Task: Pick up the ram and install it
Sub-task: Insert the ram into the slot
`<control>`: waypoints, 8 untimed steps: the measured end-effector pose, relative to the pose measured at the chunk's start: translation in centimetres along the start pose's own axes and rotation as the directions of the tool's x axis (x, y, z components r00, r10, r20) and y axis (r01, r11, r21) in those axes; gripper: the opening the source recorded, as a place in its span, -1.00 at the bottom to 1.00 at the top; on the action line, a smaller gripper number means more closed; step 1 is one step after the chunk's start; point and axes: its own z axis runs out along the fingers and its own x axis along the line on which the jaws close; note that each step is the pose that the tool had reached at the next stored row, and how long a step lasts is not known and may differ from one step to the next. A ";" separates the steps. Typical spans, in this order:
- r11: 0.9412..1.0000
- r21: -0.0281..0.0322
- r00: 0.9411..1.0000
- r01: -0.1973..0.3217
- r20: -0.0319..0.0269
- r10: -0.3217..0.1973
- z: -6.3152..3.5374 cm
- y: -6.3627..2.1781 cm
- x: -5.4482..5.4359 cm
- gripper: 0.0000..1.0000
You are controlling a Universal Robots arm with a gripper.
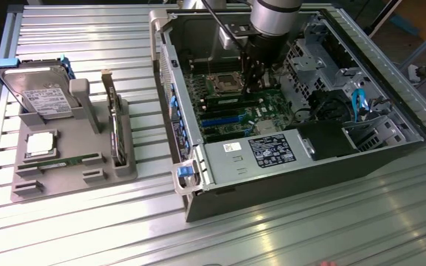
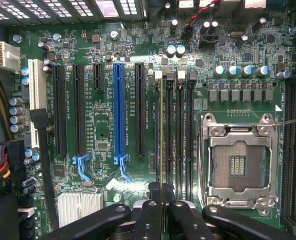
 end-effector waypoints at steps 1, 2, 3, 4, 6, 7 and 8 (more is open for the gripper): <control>1.000 0.000 1.000 0.000 0.000 0.000 0.00 0.00 0.0 -0.76; 1.000 0.000 1.000 0.000 0.000 0.000 0.01 0.00 0.0 -0.76; 1.000 0.000 1.000 0.000 0.000 0.000 0.05 0.00 0.0 -0.76; 1.000 0.000 1.000 0.000 0.000 0.000 0.05 0.00 0.0 -0.76; 1.000 0.000 1.000 0.000 0.000 0.000 0.05 0.00 0.0 -0.76; 1.000 0.000 1.000 0.000 0.000 0.000 0.05 0.00 0.0 -0.76; 1.000 0.000 1.000 0.000 0.000 0.000 0.05 0.00 0.0 -0.76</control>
